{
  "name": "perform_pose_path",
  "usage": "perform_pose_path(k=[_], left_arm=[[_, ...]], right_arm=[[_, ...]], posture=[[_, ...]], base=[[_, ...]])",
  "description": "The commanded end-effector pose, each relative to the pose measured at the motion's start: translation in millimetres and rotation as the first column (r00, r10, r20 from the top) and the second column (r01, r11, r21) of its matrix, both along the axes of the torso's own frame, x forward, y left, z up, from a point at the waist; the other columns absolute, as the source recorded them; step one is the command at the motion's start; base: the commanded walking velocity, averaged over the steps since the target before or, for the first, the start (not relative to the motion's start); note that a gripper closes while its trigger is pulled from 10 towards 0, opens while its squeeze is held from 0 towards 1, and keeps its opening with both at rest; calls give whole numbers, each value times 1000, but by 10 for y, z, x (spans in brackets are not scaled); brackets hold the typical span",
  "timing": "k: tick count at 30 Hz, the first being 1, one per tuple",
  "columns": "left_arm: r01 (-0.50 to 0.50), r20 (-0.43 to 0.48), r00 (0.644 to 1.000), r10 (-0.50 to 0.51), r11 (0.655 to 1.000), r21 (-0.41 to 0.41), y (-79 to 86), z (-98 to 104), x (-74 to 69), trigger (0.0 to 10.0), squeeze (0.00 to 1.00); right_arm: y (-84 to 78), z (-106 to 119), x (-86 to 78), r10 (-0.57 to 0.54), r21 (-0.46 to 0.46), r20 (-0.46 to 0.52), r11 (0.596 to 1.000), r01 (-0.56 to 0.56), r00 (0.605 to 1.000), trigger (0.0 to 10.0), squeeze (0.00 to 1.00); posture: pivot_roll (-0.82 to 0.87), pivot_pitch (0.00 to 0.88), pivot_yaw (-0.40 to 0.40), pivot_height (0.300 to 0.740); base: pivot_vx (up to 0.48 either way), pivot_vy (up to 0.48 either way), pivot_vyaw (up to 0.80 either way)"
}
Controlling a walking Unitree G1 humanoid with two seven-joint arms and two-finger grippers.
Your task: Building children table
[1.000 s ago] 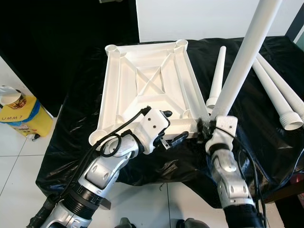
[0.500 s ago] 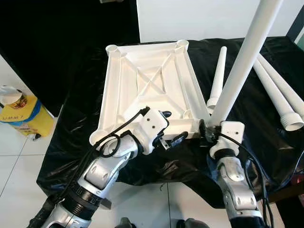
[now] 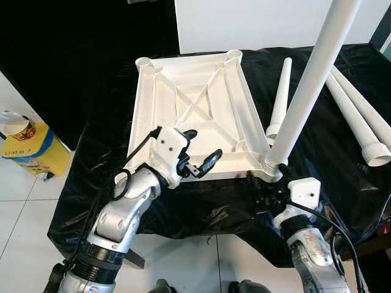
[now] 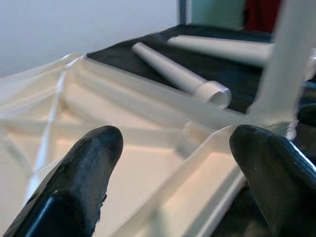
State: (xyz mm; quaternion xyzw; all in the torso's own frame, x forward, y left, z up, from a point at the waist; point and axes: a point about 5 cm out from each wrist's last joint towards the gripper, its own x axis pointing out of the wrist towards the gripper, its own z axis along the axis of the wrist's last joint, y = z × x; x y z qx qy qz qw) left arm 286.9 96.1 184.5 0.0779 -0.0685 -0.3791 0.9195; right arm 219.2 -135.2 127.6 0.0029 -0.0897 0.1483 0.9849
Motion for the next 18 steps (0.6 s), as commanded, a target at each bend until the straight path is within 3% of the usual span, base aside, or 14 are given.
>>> perform_pose_path(k=[1,9,11,15,17,18], left_arm=[[-248,20,968,249,968,-19,155,-6,99,10000,0],[-373,15,927,374,927,-35,287,0,180,10000,0],[-425,1,905,425,904,-46,322,-31,215,10000,0],[-433,-1,901,433,900,-46,328,-43,219,10000,0],[-449,-5,893,449,892,-42,346,-79,231,10000,0],[-449,-5,893,449,892,-42,346,-79,231,10000,0]], right_arm=[[85,-3,-8,74,14,-15,997,-74,997,10000,0],[136,-17,177,84,6,-18,996,-84,996,10000,0],[57,3,361,20,7,-3,1000,-20,1000,10000,0],[5,10,408,-5,6,1,1000,5,1000,10000,0],[-151,8,496,-60,-9,4,998,60,998,10000,0],[-151,8,496,-60,-9,4,998,60,998,10000,0]], posture=[[6,115,38,740],[14,118,34,740],[18,115,35,740],[18,115,33,740],[21,111,33,740],[21,111,33,740]], base=[[0,0,0],[0,0,0],[0,0,0],[0,0,0],[0,0,0],[0,0,0]])
